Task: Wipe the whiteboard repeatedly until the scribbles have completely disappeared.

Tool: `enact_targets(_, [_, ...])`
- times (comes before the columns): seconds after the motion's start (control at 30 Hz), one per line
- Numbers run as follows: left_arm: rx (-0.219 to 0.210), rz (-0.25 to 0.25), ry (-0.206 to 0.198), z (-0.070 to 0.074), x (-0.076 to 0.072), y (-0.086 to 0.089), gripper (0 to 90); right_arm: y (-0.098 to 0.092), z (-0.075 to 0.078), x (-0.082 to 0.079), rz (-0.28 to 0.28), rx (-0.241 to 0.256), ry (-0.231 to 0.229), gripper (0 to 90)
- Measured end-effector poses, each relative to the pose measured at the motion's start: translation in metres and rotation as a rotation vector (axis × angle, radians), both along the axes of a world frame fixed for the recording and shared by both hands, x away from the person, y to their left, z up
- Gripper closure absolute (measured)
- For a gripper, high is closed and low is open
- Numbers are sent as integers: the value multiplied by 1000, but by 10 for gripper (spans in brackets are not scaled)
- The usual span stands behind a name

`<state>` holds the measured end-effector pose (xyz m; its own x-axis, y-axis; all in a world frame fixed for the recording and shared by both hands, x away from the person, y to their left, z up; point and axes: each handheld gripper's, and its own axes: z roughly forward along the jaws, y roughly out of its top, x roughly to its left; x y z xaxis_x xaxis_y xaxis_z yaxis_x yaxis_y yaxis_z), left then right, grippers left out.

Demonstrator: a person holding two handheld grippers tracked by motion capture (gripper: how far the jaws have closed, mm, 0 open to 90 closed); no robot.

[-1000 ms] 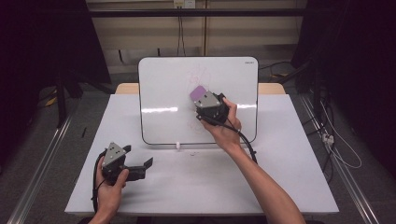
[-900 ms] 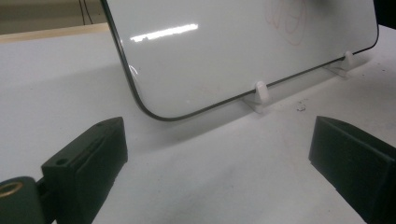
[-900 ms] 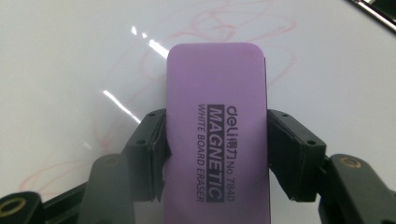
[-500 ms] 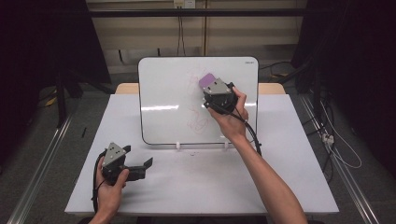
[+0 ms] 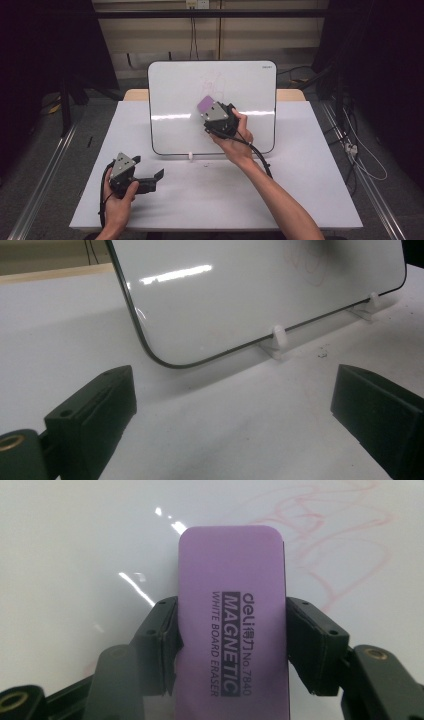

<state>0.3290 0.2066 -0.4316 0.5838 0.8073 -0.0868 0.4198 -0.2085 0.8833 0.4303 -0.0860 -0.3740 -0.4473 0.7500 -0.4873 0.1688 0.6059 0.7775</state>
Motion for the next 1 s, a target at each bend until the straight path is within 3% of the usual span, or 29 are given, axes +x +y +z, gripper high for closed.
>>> enact_targets(0.07, [1,0,0,0,0,0,41,4,-1,-1,12,-22,-2,415])
enact_targets(0.13, [5,-3,2,0,0,1,41,4,1,2,12,-11,-4,416])
enact_targets(0.4, [-5,1,-1,0,0,2,41,-18,27,25,-72,58,-24,416])
enact_targets(0.57, [-5,3,1,0,0,2,42,-32,38,33,-111,79,-32,415])
enact_targets(0.7, [-3,-1,0,0,0,1,41,-34,47,35,-124,84,-67,415])
enact_targets(0.87, [-1,-1,-2,0,0,1,41,-35,43,39,-146,77,-65,415])
enact_targets(1.0, [3,-5,5,-1,1,1,41,-20,34,31,-105,30,-60,415])
